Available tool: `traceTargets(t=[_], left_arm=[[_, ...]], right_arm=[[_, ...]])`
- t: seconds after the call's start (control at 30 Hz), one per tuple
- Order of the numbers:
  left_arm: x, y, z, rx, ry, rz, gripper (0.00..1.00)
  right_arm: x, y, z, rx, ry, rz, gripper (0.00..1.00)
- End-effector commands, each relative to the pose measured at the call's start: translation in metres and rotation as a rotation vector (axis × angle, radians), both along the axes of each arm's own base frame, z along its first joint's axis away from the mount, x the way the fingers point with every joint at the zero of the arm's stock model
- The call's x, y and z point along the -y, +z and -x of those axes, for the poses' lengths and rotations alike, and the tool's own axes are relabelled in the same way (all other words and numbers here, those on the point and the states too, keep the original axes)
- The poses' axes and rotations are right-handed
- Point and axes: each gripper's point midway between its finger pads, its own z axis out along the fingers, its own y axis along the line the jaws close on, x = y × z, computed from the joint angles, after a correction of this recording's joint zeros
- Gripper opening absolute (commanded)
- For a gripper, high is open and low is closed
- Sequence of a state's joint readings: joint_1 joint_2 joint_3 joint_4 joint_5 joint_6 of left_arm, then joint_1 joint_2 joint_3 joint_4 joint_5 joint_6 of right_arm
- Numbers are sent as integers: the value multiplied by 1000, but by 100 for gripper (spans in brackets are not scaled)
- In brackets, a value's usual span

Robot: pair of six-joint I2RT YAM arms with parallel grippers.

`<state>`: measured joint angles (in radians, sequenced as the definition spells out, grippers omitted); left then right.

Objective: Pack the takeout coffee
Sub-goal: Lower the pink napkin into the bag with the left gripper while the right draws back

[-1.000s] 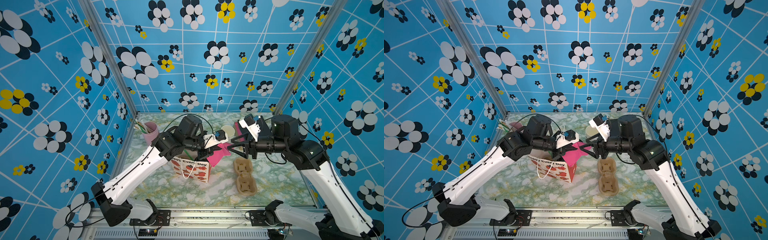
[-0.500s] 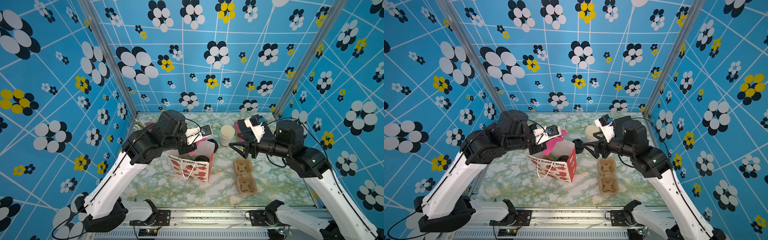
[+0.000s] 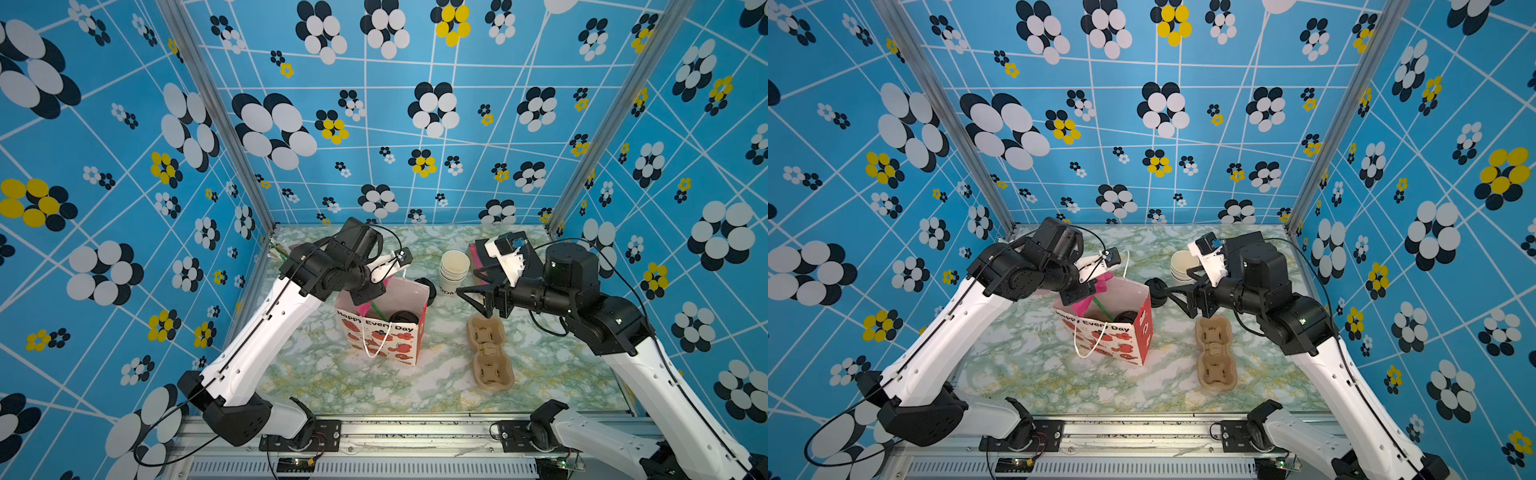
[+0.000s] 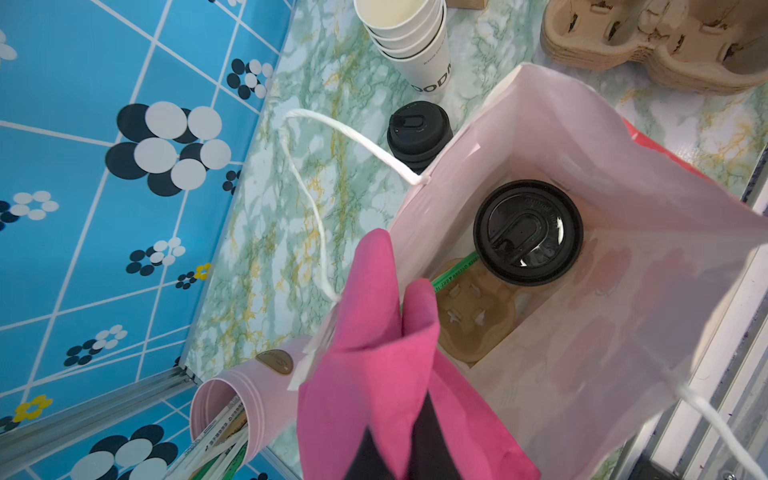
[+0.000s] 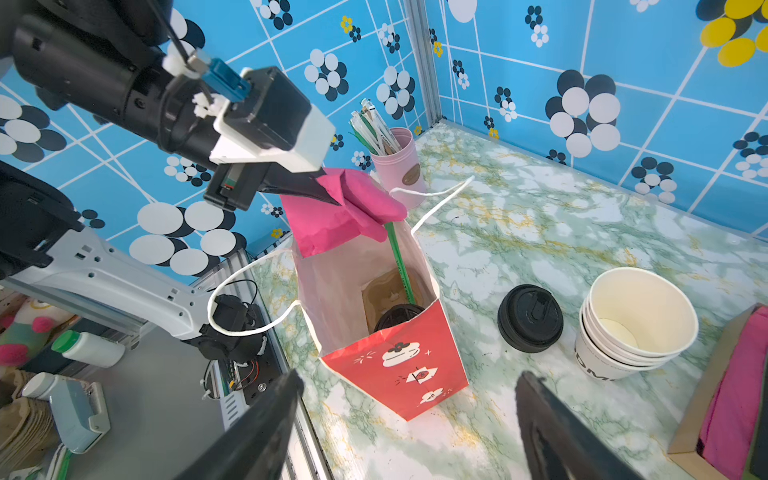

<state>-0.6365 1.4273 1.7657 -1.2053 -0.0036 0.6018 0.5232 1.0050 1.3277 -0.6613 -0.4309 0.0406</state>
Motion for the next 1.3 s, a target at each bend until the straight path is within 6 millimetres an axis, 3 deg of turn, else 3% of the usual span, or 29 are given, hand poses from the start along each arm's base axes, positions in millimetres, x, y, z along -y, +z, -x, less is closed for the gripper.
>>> traceTargets(t=[0.0,0.67,1.27], left_arm=[[0,-12,6,-77,-7,26,0],[-6,-60,14,-258,-7,26,0],[-7,-96,8,-349,12,-15,0]], right_arm=[[2,-3,1,1,-14,3,84],[-1,-22,-5,-49,-14,23,84],[-2,-36,-6,-81,-11,41,84]])
